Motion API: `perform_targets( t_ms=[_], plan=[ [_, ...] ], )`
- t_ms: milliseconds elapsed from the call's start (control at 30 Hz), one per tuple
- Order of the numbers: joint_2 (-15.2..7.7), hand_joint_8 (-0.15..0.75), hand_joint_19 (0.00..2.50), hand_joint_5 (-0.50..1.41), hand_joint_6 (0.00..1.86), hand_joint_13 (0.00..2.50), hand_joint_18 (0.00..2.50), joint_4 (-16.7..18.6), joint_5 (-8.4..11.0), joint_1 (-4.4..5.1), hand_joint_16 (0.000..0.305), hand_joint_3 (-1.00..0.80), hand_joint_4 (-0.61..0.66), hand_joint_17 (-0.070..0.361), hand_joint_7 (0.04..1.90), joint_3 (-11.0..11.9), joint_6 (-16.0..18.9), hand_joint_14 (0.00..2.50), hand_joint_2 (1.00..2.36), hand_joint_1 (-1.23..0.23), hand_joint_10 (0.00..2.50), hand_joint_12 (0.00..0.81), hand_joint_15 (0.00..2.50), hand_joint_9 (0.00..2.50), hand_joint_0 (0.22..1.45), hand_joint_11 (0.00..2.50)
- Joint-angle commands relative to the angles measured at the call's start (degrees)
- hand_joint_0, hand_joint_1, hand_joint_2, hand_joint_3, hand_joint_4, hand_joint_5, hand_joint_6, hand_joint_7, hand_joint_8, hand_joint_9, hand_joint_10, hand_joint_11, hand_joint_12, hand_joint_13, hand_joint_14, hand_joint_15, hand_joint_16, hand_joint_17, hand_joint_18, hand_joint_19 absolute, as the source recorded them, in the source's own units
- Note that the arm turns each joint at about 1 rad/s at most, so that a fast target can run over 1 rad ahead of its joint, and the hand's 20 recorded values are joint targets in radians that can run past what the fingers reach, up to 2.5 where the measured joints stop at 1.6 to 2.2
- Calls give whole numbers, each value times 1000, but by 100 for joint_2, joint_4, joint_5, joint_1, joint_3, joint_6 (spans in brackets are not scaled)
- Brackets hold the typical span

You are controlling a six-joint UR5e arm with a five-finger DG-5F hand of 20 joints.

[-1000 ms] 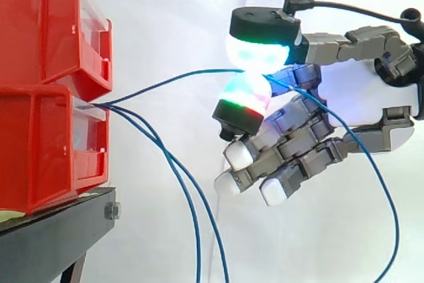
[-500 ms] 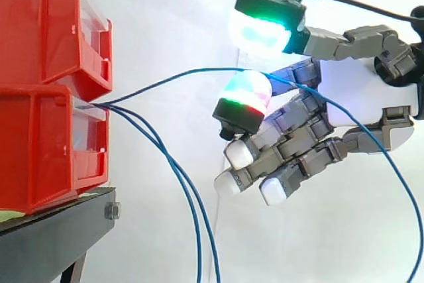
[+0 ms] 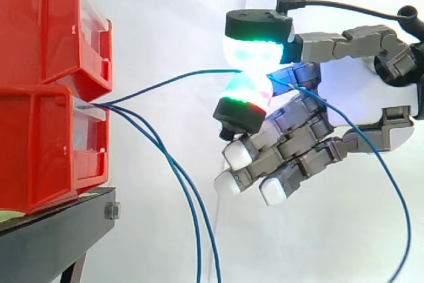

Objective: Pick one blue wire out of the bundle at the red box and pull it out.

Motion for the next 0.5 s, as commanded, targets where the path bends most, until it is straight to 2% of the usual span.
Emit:
perform_targets(
  t_ms=[0,200,233,300,367,467],
  plan=[
    [0,360,548,-59,538,653,689,2,0,0,59,-134,310,133,1408,2,0,12,1023,-609,18,459,326,961,590,553],
    [0,358,528,-97,605,604,657,2,0,0,62,-177,252,139,1296,2,0,12,1019,-723,16,466,326,882,565,574],
    [0,354,535,-104,620,599,645,2,0,0,61,-230,216,137,1324,-7,0,12,1017,-736,19,461,326,869,554,566],
    [0,362,536,-111,646,600,653,2,0,0,63,-315,229,142,1270,2,0,12,1013,-720,16,471,331,871,518,573],
    [0,370,544,-103,654,609,673,2,9,0,66,-465,262,148,1202,2,0,11,1002,-610,17,484,326,882,484,548],
    [0,370,560,-80,603,626,675,2,0,0,65,-495,275,146,1275,2,0,13,1000,-425,15,483,331,920,496,526]
  ],
)
